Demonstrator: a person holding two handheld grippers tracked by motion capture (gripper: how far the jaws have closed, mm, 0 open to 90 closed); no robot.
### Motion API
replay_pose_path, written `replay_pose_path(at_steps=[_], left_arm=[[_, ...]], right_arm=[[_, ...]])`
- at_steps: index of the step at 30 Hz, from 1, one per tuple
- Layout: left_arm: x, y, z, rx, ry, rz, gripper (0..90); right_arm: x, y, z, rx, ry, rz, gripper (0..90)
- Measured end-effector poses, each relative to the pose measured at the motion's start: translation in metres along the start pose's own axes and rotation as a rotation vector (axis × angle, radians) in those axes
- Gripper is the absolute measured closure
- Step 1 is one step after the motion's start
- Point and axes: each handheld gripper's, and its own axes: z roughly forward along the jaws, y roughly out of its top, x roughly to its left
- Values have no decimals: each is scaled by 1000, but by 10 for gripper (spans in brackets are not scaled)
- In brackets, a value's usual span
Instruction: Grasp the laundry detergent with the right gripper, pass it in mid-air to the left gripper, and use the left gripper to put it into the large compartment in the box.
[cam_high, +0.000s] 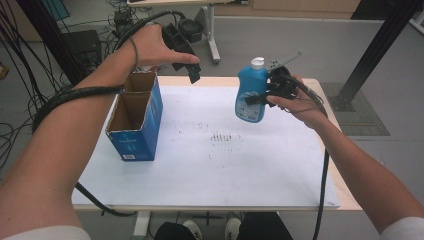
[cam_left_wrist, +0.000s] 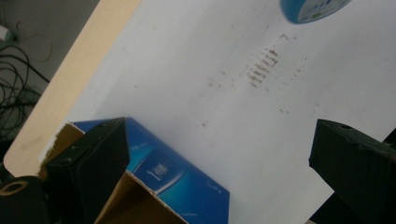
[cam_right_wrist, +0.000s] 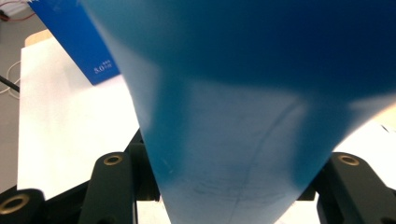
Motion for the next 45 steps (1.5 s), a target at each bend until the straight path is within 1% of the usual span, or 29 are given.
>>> replay_pose_path(at_steps=[1,3,4,5,6,7,9,10,12,14,15,17,19,21,22,24,26,27,30,32,35,39,45], left_arm=[[-1,0,-1,0,4,8,56],[-2,2,-4,6,14,33,56],[-2,3,-5,7,17,43,56],[-2,3,-5,7,17,43,56],[-1,3,-6,6,15,54,56],[-1,4,-8,9,19,67,56],[-1,3,-9,16,13,73,54],[-1,3,-9,16,13,73,54],[-1,3,-11,20,18,96,55],[-2,3,-12,21,20,100,56],[-3,3,-15,27,23,125,58],[-5,4,-17,31,15,139,59],[-5,5,-18,39,0,146,54],[-6,6,-19,45,-10,152,51],[-7,7,-20,47,-23,163,51],[-9,8,-20,50,-35,174,51],[-9,8,-20,54,-36,179,52],[-10,9,-20,61,-37,188,53],[-13,9,-18,70,-48,201,53],[-14,10,-16,85,-51,209,53],[-15,10,-14,90,-55,214,54],[-15,12,-10,108,-74,216,50],[-17,13,-6,118,-81,229,52]], right_arm=[[1,5,4,3,5,-17,433],[4,13,13,-4,21,-31,434],[5,18,17,-6,30,-36,434],[7,22,22,-8,46,-39,434],[7,22,22,-8,46,-39,434],[12,29,31,-6,69,-61,434],[17,35,38,-5,84,-94,434],[20,39,44,-11,101,-105,433],[22,43,51,-10,123,-112,434],[25,48,58,-6,136,-131,434],[26,50,61,-1,140,-141,434],[29,54,66,-1,157,-150,434],[32,57,70,-8,178,-157,433],[36,60,75,-9,191,-176,433],[38,61,76,-8,195,-182,434],[41,62,80,-10,214,-190,433],[44,63,83,-12,230,-197,433],[46,64,84,-11,234,-204,433],[49,65,88,-11,250,-223,433],[51,65,90,-9,263,-230,433],[53,66,91,-10,267,-238,433],[56,68,93,-24,287,-237,434],[61,70,94,-34,301,-253,434]])
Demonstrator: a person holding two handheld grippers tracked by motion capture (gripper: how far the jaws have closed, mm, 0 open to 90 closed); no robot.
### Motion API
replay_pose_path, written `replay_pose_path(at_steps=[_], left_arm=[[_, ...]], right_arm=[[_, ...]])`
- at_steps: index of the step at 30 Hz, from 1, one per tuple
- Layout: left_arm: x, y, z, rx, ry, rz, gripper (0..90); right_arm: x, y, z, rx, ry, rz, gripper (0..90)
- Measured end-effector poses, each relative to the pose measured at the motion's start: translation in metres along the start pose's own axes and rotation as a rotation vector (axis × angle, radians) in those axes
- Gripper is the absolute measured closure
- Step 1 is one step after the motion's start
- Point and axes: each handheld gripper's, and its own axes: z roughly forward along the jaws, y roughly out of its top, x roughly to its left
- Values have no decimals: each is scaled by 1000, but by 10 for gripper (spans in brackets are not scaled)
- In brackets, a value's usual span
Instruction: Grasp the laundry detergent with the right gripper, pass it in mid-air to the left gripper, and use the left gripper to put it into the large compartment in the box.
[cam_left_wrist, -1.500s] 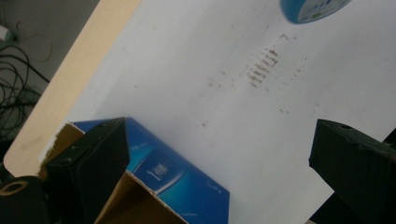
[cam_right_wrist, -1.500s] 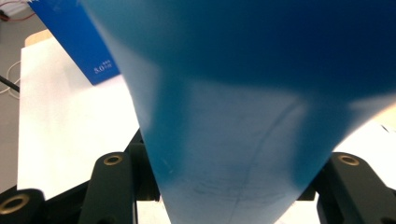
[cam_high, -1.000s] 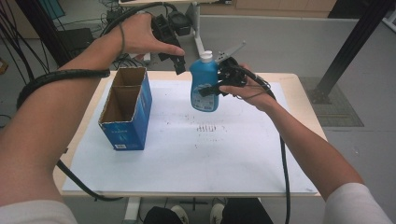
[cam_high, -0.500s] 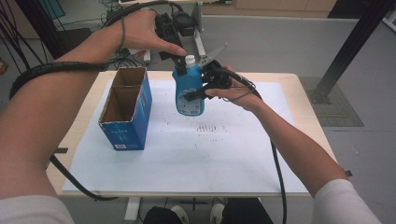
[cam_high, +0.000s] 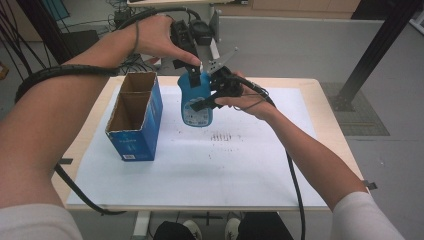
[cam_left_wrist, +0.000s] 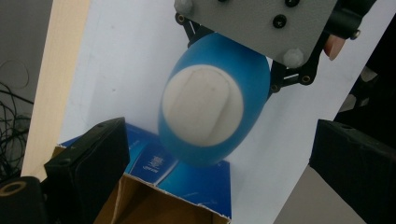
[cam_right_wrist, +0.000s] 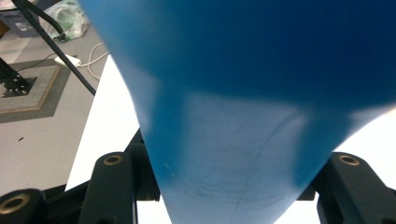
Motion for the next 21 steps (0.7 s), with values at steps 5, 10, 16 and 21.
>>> replay_pose_path(at_steps=[5,10,16,21], left_arm=[[0,-1,1,2,-8,5,55],[0,0,4,10,-18,9,55],[0,1,7,10,-24,10,55],[0,3,8,20,-27,22,55]], right_arm=[[1,1,0,-3,5,-6,434],[4,3,-2,-11,4,-13,433],[5,3,-5,-17,4,-25,434],[7,4,-8,-19,5,-32,434]])
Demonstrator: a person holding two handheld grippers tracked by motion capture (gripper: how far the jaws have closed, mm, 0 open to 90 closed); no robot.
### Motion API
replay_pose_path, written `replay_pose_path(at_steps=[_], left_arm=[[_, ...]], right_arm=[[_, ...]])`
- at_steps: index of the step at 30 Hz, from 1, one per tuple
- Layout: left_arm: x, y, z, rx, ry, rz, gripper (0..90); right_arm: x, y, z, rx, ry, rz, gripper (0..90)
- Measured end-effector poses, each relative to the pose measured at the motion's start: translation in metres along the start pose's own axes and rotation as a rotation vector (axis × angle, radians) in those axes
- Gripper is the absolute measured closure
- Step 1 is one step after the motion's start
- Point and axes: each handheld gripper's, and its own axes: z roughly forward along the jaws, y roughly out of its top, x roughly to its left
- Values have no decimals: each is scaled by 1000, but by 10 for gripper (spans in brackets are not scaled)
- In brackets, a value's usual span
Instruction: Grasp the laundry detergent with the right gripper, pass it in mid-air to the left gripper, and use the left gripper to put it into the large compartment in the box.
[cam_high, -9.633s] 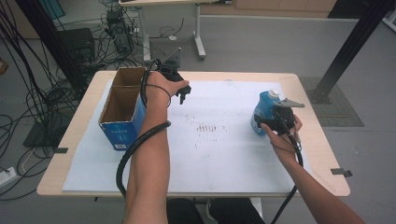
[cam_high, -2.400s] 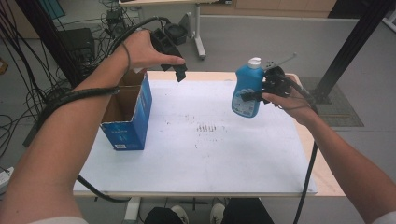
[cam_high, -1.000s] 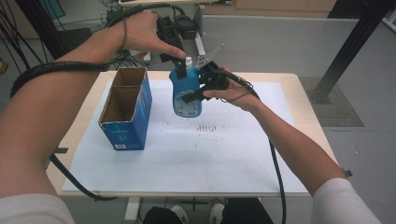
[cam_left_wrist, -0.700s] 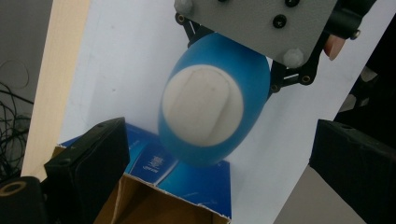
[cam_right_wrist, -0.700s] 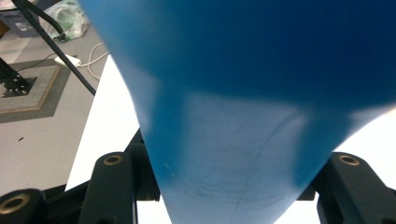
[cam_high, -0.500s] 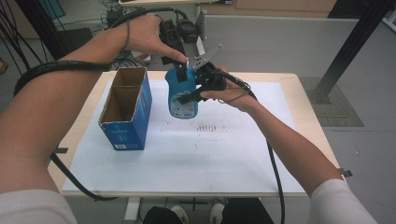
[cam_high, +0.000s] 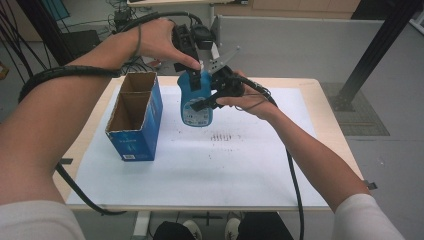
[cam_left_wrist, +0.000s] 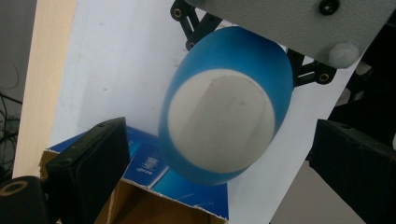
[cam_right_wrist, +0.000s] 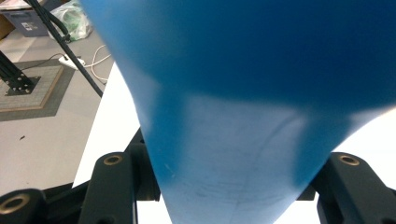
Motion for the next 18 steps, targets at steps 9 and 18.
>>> replay_pose_path(at_steps=[9,18], left_arm=[[0,4,4,8,-11,10,55],[2,4,8,10,-18,11,56]], right_arm=[[2,2,0,-3,5,-8,434],[4,5,-1,-16,11,-9,434]])
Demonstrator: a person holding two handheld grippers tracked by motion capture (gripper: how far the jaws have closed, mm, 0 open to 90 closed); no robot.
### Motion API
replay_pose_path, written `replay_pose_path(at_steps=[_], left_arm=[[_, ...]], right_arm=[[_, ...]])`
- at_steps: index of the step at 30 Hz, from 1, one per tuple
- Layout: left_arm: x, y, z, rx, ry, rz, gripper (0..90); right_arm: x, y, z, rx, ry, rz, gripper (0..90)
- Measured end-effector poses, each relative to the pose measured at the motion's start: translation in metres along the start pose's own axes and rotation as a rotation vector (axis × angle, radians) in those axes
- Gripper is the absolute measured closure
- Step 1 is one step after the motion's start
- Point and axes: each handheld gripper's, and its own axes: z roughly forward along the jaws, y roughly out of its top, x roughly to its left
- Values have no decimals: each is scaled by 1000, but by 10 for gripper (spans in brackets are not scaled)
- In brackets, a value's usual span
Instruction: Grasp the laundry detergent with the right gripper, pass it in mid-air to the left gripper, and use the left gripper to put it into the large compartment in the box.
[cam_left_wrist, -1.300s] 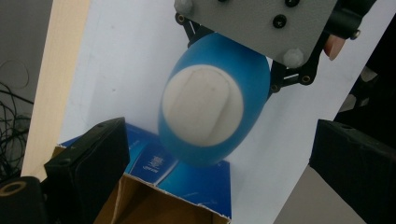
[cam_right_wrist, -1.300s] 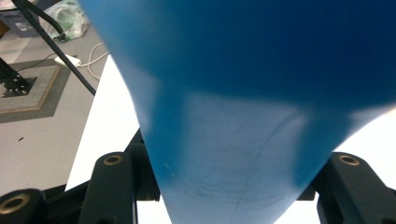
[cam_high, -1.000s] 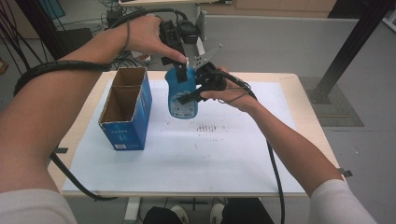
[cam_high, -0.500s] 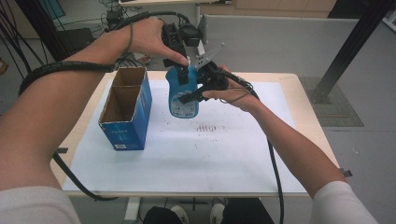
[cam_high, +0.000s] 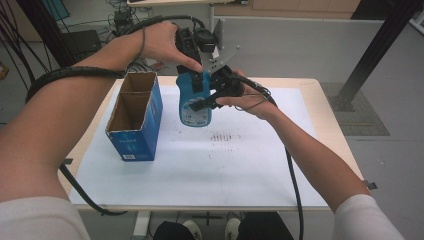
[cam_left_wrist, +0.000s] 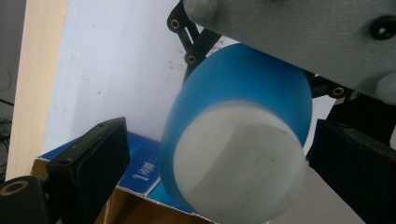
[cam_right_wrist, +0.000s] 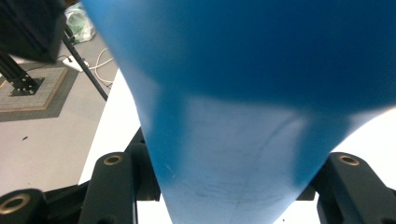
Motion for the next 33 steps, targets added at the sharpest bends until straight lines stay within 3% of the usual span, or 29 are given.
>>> replay_pose_path(at_steps=[11,33], left_arm=[[0,1,3,-1,-6,-4,57],[0,0,3,11,-4,13,58]], right_arm=[[-1,6,1,-16,2,-26,434],[-2,5,1,-4,-2,-9,434]])
